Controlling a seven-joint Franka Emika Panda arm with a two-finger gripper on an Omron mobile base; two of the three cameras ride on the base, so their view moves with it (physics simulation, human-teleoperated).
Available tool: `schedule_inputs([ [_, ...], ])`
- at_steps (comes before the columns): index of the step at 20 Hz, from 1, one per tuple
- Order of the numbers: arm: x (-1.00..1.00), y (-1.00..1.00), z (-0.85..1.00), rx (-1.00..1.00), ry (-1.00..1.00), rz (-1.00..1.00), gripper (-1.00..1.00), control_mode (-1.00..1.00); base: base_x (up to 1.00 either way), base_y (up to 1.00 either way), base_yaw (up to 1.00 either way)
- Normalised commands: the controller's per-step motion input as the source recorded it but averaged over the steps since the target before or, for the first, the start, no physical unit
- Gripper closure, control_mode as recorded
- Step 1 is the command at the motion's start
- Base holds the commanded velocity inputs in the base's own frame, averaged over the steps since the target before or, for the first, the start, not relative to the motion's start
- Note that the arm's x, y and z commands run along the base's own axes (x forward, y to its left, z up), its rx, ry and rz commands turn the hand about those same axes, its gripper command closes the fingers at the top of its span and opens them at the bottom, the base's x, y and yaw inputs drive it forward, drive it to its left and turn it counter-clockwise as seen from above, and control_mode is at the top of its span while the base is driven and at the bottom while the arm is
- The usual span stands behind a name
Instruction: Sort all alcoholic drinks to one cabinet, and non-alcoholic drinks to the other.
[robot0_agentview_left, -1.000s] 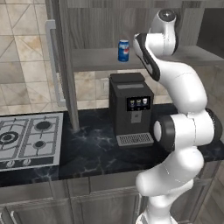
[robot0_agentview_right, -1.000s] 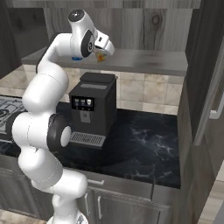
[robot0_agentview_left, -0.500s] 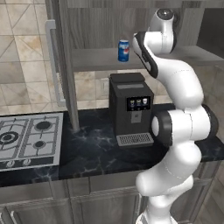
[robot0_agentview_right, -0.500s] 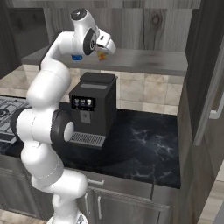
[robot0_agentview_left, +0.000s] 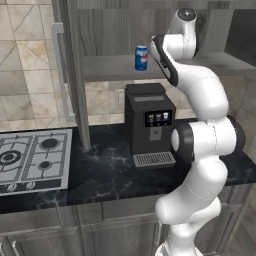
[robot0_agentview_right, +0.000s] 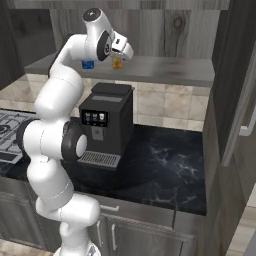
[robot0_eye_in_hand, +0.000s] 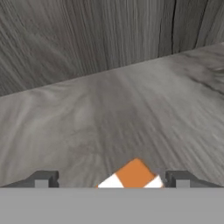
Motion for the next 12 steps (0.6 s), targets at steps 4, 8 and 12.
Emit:
schedule_inputs([
  [4, 0.19, 0.00, 0.00, 0.00, 0.00, 0.00, -1.00, -1.00, 0.00, 0.00, 0.00],
  [8, 0.12, 0.00, 0.02, -0.05, -0.08, 0.00, -1.00, -1.00, 0.00, 0.00, 0.00],
  [12, -0.18, 0.00, 0.02, -0.02, -0.11, 0.00, -1.00, -1.00, 0.00, 0.00, 0.00],
])
